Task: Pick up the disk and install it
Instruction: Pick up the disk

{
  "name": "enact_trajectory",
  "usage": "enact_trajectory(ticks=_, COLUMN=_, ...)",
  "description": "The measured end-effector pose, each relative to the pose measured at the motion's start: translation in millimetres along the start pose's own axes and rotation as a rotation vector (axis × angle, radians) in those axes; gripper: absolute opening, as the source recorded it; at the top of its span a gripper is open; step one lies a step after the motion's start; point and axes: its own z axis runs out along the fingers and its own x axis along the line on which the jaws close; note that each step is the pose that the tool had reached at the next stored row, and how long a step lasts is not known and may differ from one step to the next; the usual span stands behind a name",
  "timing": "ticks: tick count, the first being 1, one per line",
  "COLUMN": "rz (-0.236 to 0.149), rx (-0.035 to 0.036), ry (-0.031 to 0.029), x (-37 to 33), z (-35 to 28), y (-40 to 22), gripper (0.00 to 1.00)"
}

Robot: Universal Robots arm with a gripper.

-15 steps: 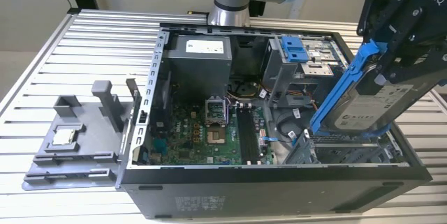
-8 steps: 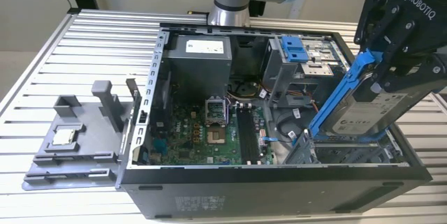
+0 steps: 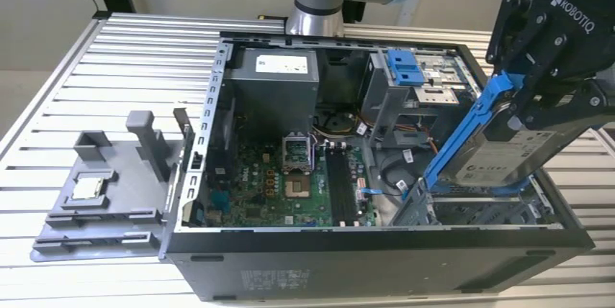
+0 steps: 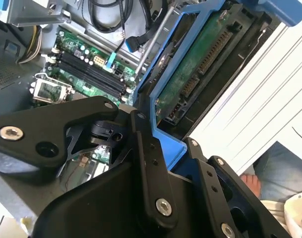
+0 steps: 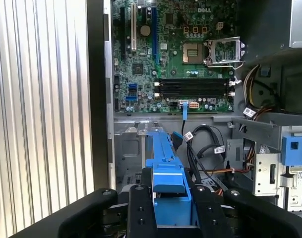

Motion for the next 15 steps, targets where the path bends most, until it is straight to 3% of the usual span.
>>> enact_trajectory(ticks=7, rz=0.0, rx=0.0, ry=-0.0005, x=0.1, z=5.0, y=-3.7, gripper=0.0)
enact_trajectory(ticks=15, rz=0.0, rx=0.0, ry=-0.0007, x=0.4, z=18.3, y=-4.8, gripper=0.0)
